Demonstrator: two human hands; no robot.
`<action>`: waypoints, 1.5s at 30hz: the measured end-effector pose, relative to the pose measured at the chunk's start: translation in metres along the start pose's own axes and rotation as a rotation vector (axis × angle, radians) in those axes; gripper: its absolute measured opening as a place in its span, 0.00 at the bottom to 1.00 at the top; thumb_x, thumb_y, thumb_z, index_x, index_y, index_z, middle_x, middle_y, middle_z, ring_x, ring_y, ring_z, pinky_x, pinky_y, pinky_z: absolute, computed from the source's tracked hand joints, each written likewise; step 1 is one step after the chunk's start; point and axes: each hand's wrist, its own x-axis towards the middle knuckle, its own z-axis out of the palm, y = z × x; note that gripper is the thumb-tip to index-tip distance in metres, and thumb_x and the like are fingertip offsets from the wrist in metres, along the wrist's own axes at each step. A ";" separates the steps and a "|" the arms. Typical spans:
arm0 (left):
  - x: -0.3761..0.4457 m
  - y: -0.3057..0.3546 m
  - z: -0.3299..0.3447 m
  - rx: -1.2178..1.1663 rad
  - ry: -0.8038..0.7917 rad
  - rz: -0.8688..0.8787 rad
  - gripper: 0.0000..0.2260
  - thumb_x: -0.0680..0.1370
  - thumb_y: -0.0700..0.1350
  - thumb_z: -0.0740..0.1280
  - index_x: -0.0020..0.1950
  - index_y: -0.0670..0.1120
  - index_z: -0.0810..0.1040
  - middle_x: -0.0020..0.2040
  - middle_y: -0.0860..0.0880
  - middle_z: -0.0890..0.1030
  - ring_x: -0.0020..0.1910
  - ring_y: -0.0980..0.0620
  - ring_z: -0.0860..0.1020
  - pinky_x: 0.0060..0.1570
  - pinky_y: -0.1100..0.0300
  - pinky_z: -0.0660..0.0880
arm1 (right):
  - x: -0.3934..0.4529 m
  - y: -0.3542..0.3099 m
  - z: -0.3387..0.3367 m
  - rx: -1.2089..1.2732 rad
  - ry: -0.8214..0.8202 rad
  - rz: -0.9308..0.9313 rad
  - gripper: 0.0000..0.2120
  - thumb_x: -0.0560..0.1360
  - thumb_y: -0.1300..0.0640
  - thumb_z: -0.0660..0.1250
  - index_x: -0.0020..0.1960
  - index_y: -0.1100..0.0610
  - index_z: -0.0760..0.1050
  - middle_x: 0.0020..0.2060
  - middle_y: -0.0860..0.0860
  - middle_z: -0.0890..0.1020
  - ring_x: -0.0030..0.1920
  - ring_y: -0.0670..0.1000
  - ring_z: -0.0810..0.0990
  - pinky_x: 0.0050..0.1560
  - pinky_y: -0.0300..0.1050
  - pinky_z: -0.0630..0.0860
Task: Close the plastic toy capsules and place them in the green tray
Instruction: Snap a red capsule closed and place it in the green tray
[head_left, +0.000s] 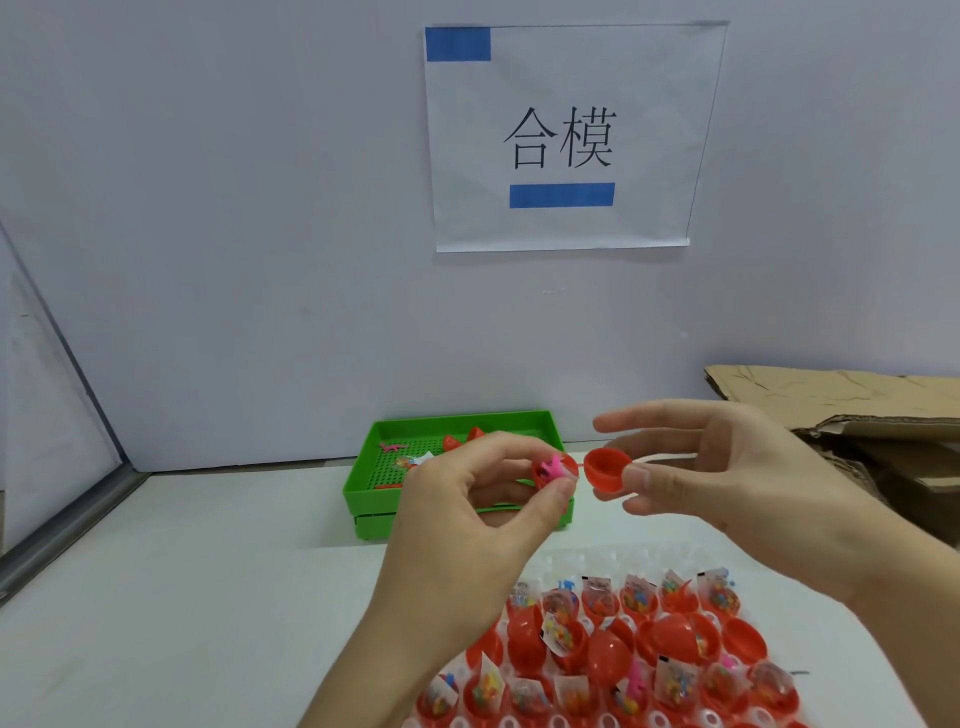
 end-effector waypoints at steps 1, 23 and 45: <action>0.000 0.000 0.000 0.015 -0.004 -0.004 0.07 0.74 0.42 0.75 0.47 0.54 0.84 0.42 0.54 0.86 0.43 0.53 0.85 0.45 0.62 0.81 | 0.000 0.000 0.000 -0.021 0.026 -0.017 0.20 0.62 0.50 0.77 0.54 0.43 0.83 0.50 0.50 0.87 0.49 0.52 0.87 0.46 0.37 0.81; 0.000 0.002 0.004 0.118 0.038 0.000 0.11 0.70 0.48 0.77 0.50 0.57 0.82 0.43 0.61 0.84 0.44 0.62 0.83 0.41 0.72 0.78 | -0.002 -0.010 0.021 -0.119 0.116 -0.211 0.14 0.61 0.55 0.76 0.47 0.53 0.84 0.42 0.50 0.87 0.44 0.48 0.86 0.47 0.37 0.81; -0.002 0.006 0.003 0.113 -0.002 0.012 0.11 0.75 0.48 0.74 0.55 0.57 0.81 0.44 0.56 0.84 0.46 0.59 0.83 0.40 0.68 0.80 | -0.003 -0.010 0.022 -0.088 0.111 -0.241 0.14 0.60 0.53 0.77 0.45 0.53 0.85 0.41 0.51 0.87 0.43 0.49 0.86 0.44 0.36 0.81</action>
